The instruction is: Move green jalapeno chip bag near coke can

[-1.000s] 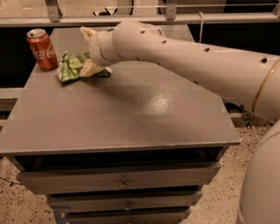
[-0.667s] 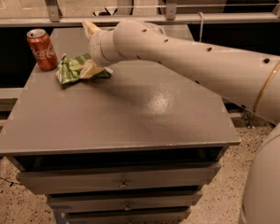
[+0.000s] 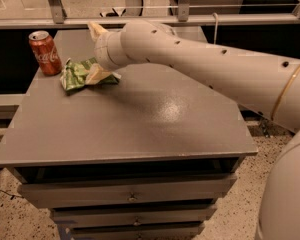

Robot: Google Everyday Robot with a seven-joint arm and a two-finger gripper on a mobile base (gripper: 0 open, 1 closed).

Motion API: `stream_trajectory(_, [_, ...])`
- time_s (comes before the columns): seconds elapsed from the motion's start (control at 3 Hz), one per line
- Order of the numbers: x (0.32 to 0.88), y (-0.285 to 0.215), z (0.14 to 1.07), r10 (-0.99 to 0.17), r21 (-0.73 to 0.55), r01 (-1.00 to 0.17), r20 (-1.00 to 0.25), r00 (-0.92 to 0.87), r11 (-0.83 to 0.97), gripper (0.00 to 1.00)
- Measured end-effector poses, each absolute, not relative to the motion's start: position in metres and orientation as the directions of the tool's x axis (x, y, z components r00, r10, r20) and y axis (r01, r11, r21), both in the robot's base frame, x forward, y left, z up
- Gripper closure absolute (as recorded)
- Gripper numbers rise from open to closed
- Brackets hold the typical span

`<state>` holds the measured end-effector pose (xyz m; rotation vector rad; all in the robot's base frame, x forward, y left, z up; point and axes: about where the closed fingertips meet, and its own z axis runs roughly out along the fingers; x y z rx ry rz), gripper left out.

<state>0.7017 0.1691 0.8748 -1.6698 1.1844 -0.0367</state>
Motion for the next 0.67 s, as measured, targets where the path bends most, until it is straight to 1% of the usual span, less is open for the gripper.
stream_trajectory(0.33, [0.7017,0.1690,0.8751,-0.704,-0.740,-0.672,-0.493,0.511,0.029,0.15])
stream_trajectory(0.67, [0.7017,0.1690,0.8751,-0.704,-0.740,-0.672,-0.493,0.511,0.029,0.35])
